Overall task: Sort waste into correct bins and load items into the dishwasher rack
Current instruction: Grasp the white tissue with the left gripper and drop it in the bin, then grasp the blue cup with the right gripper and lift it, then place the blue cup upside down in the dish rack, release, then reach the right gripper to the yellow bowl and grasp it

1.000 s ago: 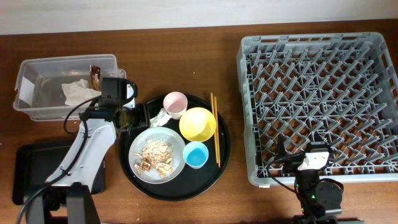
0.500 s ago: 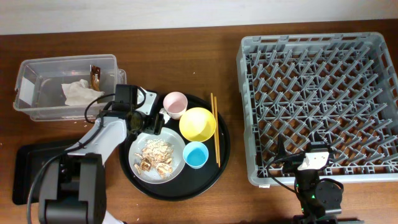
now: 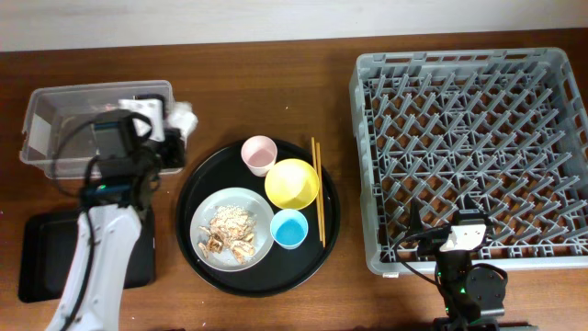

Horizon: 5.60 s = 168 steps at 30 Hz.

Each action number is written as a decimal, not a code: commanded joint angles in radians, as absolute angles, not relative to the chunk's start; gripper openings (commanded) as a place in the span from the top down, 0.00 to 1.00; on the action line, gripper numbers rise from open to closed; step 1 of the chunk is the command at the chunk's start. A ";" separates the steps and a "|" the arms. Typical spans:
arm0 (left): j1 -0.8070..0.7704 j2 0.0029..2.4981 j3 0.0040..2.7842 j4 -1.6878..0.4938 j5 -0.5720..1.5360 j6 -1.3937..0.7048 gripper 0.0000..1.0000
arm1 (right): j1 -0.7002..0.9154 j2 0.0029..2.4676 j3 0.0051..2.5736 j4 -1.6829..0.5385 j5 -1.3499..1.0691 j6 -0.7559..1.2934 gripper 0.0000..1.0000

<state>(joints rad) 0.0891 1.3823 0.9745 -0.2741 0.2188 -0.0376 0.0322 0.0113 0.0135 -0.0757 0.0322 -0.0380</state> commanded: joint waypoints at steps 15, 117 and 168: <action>0.291 1.121 0.992 -0.503 0.253 -0.414 0.32 | 0.026 0.004 0.006 -0.080 0.037 -0.045 0.01; 0.228 1.451 1.341 -1.041 -0.065 -0.459 0.01 | -0.581 1.893 1.383 -1.512 -1.222 -0.626 0.96; 0.228 1.451 1.341 -1.041 -0.065 -0.459 0.01 | 0.808 1.869 1.317 -0.619 0.043 0.141 0.17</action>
